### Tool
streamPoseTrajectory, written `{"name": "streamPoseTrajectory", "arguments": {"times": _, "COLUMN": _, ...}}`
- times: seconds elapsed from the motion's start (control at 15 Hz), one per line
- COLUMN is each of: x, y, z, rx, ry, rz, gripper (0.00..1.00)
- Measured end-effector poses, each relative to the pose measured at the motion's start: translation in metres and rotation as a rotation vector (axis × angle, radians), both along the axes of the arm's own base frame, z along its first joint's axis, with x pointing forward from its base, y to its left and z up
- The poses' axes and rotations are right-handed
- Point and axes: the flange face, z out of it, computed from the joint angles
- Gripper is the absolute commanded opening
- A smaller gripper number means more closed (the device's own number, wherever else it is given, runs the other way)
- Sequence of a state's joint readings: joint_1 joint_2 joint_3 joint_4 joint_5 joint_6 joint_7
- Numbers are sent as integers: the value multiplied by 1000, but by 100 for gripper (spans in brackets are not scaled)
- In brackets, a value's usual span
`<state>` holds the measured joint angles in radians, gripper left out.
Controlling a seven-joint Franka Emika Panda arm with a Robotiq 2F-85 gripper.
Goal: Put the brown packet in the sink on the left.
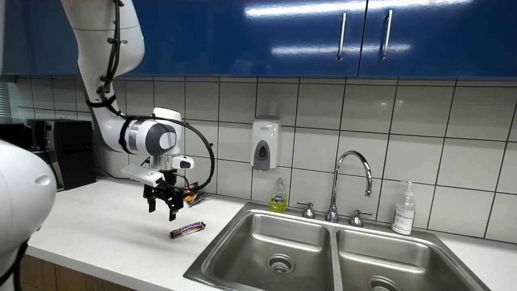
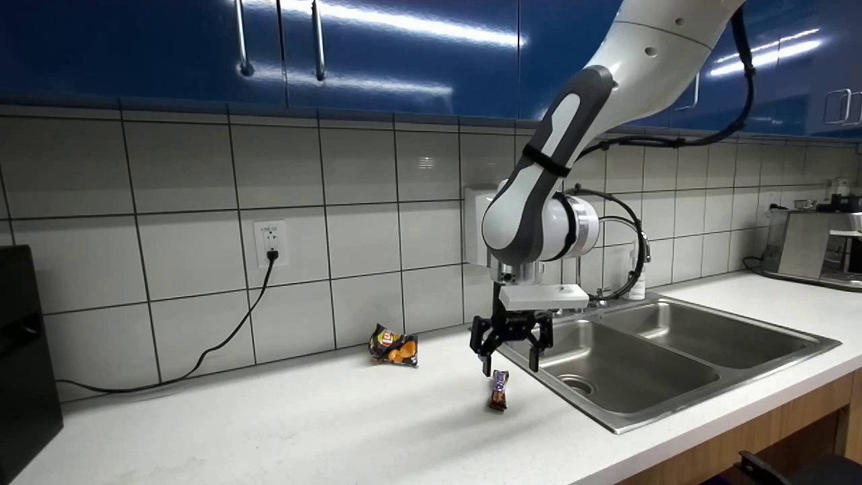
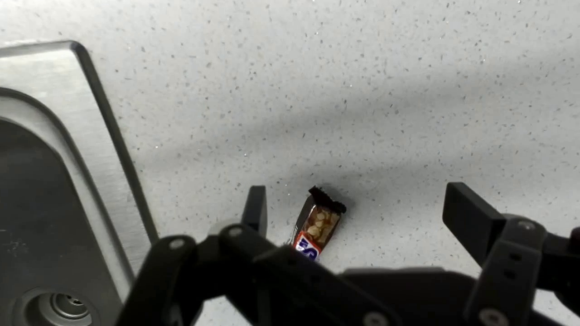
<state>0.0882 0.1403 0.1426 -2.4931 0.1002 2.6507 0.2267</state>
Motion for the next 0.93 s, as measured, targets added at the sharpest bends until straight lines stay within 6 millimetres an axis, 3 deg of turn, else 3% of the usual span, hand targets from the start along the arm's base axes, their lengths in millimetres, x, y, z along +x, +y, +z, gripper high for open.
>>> {"name": "streamPoseTrajectory", "arguments": {"times": 0.67, "x": 53, "y": 4, "z": -37, "rx": 2, "ry": -5, "rz": -3, "gripper": 100}}
{"name": "streamPoseTrajectory", "arguments": {"times": 0.93, "x": 59, "y": 3, "z": -41, "rx": 1, "ry": -5, "rz": -6, "gripper": 100}}
